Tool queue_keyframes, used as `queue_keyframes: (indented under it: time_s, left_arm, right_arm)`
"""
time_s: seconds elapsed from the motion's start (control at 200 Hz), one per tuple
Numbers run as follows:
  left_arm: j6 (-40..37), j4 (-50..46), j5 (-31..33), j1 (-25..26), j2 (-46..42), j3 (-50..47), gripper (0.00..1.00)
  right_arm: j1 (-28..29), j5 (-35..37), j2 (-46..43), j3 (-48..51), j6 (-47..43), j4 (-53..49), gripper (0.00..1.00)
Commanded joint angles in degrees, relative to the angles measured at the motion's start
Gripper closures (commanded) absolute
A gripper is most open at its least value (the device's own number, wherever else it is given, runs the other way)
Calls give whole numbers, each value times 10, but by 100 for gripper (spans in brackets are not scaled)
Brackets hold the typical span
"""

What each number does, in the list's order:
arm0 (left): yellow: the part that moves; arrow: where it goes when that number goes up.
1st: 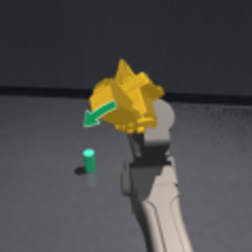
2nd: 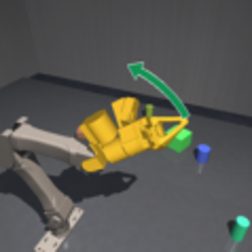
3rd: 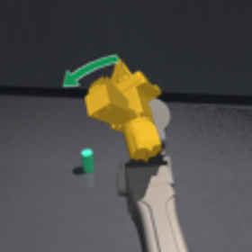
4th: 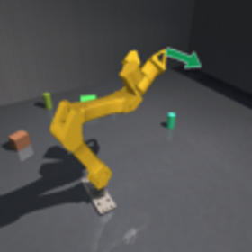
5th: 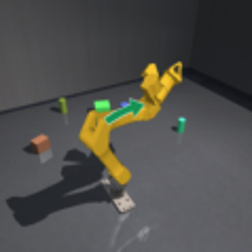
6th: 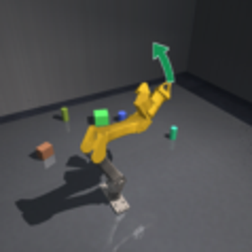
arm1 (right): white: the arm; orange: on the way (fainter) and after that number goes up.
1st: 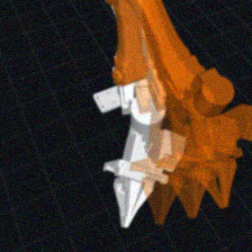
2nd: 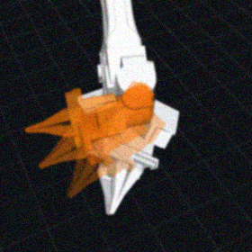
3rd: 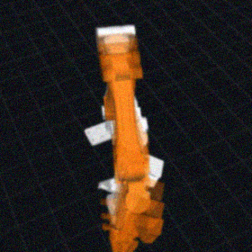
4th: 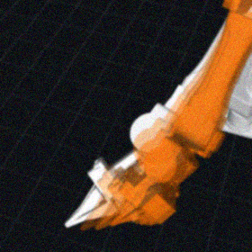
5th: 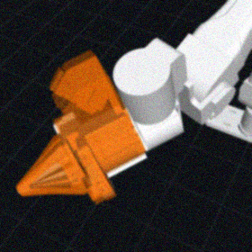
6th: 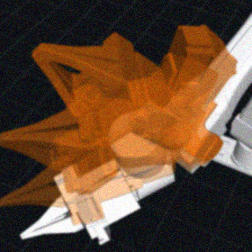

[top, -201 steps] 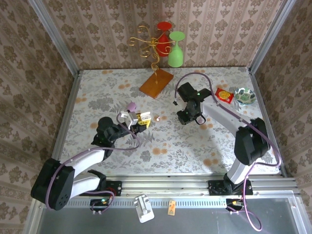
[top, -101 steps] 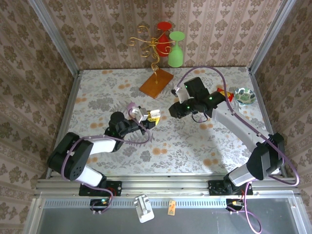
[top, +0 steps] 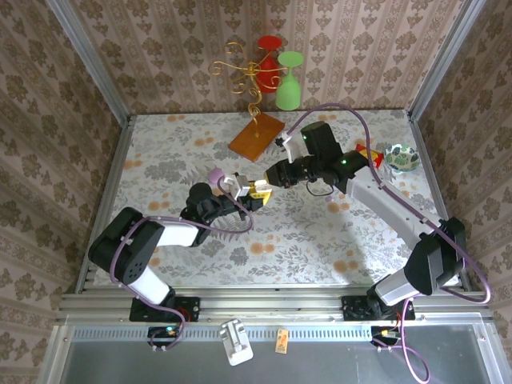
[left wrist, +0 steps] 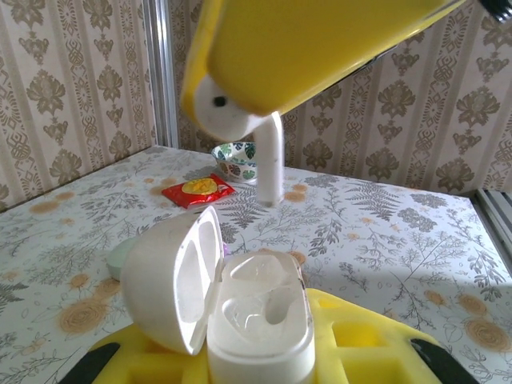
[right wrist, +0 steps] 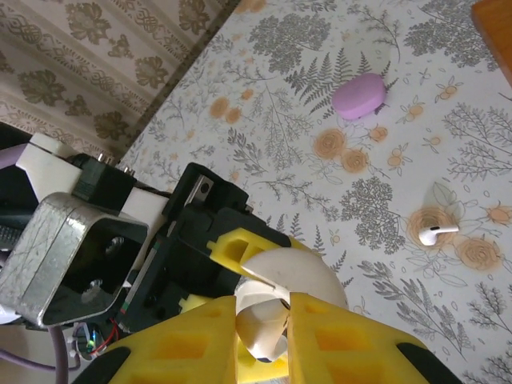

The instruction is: Insert the wireless bluetooth earbuds into the charging case

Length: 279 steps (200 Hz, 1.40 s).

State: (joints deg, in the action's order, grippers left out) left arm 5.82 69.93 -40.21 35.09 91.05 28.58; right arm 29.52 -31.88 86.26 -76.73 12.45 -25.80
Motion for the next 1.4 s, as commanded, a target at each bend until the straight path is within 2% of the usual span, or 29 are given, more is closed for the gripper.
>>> queue_keyframes:
  time_s: [0.0, 1.01, 1.39]
  left_arm:
    - [18, 34, 2, 5, 1, 19, 100]
    - [29, 33, 23, 2, -28, 33, 100]
    - [23, 34, 29, 2, -32, 31, 100]
  right_arm:
    - [4, -22, 13, -1, 11, 16, 79]
    - [4, -7, 33, 4, 0, 7, 79]
    - [0, -15, 31, 24, 34, 36, 80]
